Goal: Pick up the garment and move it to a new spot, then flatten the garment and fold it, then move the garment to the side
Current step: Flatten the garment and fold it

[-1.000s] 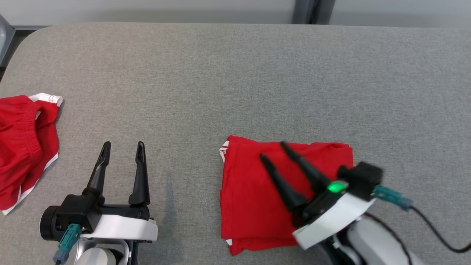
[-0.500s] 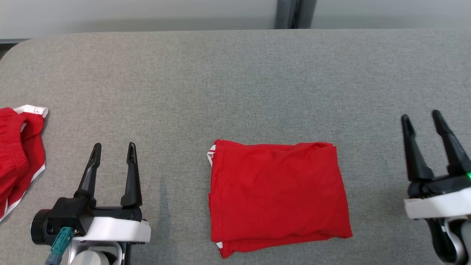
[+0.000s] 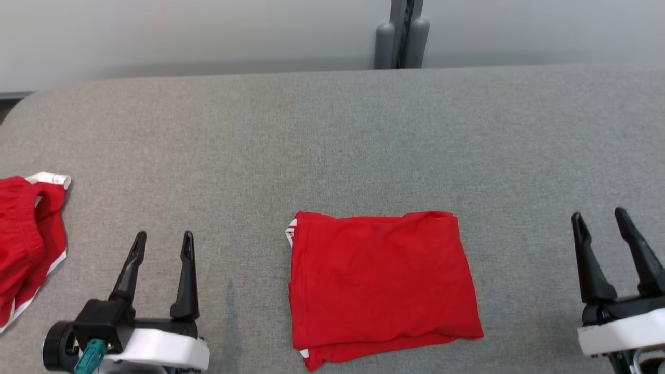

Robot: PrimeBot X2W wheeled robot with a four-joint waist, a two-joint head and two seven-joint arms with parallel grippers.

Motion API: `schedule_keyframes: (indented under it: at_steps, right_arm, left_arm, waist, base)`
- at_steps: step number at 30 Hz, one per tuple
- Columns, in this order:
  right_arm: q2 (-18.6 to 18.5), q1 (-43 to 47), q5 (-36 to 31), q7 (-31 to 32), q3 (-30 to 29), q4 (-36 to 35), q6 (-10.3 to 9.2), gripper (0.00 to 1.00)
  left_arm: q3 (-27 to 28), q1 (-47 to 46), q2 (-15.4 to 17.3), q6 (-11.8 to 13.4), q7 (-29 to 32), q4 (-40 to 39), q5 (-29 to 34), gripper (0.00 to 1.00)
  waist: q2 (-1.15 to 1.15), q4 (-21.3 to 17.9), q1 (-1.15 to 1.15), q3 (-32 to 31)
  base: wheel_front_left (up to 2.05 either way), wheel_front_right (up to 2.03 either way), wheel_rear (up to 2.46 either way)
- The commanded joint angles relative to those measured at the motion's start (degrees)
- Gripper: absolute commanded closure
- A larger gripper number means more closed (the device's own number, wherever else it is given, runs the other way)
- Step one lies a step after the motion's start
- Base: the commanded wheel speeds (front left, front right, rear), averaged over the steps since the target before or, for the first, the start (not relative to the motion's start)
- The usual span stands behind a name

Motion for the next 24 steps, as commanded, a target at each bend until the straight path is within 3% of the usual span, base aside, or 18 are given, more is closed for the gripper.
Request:
schedule_keyframes:
  at_steps: [1,24]
  right_arm:
    - [0.14,1.08,-0.29,0.33,-0.15,-0.20,0.04,0.00]
    - [2.12,9.21,-2.50,4.94,-2.05,-3.03,0.04,0.00]
  left_arm:
    - [-0.03,0.94,0.41,0.30,0.34,-0.21,-0.54,0.00]
    - [0.38,8.99,2.95,0.66,3.61,-1.06,-3.40,0.00]
  waist:
    - [0.00,-0.18,0.00,-1.40]
    - [0.00,-0.35,0.00,-10.18]
  base:
    - [0.00,0.00,0.00]
    - [0.00,0.00,0.00]
